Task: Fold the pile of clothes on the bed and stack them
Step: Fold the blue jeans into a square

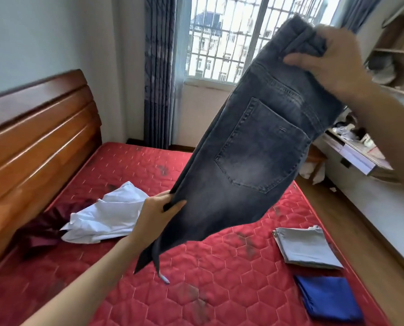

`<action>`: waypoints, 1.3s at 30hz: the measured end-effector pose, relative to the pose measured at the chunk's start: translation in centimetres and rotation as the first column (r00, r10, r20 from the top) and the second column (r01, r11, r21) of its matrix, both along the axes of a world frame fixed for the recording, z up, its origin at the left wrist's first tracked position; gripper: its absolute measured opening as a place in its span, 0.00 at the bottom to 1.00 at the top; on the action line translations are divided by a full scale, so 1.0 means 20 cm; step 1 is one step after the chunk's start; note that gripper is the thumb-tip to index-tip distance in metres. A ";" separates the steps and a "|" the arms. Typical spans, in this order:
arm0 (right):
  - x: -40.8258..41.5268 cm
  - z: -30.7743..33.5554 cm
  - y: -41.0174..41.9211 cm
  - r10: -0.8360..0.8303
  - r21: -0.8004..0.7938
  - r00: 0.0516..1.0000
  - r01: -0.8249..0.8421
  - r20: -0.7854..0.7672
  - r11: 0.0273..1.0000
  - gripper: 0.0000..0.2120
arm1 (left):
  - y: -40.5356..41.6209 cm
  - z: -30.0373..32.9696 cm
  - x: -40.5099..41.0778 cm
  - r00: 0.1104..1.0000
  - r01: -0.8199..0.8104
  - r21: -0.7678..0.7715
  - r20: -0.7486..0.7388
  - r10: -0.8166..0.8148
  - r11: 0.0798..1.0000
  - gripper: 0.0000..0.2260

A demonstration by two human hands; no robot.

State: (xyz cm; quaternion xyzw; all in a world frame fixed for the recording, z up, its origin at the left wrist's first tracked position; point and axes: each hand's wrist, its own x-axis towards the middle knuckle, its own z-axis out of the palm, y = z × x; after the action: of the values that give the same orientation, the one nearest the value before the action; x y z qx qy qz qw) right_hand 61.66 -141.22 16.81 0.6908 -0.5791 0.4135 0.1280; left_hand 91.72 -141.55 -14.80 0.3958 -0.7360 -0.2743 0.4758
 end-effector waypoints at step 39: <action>-1.01 -3.06 -0.93 -0.092 0.689 0.992 0.126 -0.086 0.714 0.22 | 0.18 -2.25 -0.74 0.932 -0.358 0.861 0.307 0.192 0.361 0.08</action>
State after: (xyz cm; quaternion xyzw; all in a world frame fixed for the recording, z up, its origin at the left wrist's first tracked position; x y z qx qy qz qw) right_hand 41.46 -159.74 -44.47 0.6623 -0.7283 0.1429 -0.1022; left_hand 77.00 -137.95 -59.83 0.7263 -0.4268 -0.5125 0.1662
